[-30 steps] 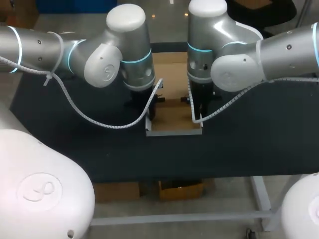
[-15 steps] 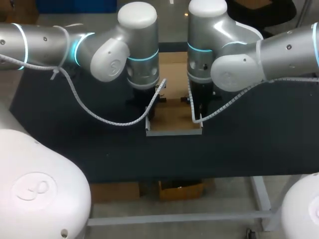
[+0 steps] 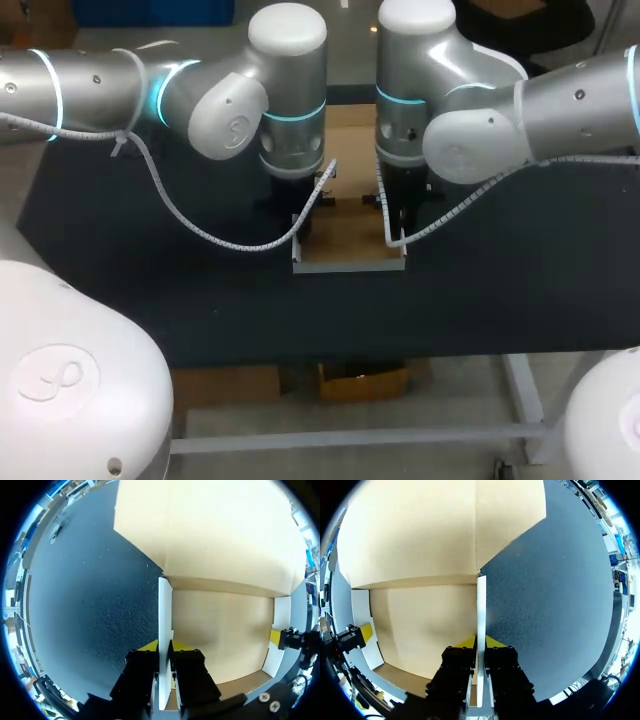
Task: Assemble the packaging by folding the flat box into shape, placing the metal phone stand inside, and closing the box properly
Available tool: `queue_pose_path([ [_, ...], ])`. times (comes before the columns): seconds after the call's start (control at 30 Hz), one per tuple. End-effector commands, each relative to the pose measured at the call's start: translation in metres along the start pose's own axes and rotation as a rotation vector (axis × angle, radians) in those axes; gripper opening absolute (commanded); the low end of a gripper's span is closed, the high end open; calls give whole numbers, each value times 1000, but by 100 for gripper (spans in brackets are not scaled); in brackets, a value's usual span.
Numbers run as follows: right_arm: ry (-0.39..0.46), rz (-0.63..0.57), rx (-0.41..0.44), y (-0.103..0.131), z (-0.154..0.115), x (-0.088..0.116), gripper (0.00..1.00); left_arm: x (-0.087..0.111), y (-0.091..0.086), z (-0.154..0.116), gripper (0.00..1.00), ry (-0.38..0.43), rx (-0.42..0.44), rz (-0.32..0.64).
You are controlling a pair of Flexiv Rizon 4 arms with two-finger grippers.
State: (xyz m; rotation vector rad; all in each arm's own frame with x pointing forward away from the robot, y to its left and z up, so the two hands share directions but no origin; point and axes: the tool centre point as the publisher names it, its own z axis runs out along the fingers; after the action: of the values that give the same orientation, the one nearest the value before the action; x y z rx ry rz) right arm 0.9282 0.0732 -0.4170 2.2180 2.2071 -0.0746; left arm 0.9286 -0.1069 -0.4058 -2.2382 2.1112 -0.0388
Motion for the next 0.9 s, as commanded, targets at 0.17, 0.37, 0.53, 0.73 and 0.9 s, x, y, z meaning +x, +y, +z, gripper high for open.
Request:
queue_pose_path([
  [0.17,-1,-23,-34,-7,-11,2,38,-1,2,11,0,-28,15,0],
  [0.37,27,-40,-59,-11,-18,-1,49,-2,5,9,0,-25,23,1],
  [0.53,63,-49,-84,-13,-24,-7,68,-3,7,7,0,-19,33,7],
  [0.73,113,-88,-134,-18,-38,-15,100,-6,7,5,0,-15,37,12],
  [0.9,164,-143,-184,-22,-50,-23,100,-10,8,4,0,-14,37,15],
])
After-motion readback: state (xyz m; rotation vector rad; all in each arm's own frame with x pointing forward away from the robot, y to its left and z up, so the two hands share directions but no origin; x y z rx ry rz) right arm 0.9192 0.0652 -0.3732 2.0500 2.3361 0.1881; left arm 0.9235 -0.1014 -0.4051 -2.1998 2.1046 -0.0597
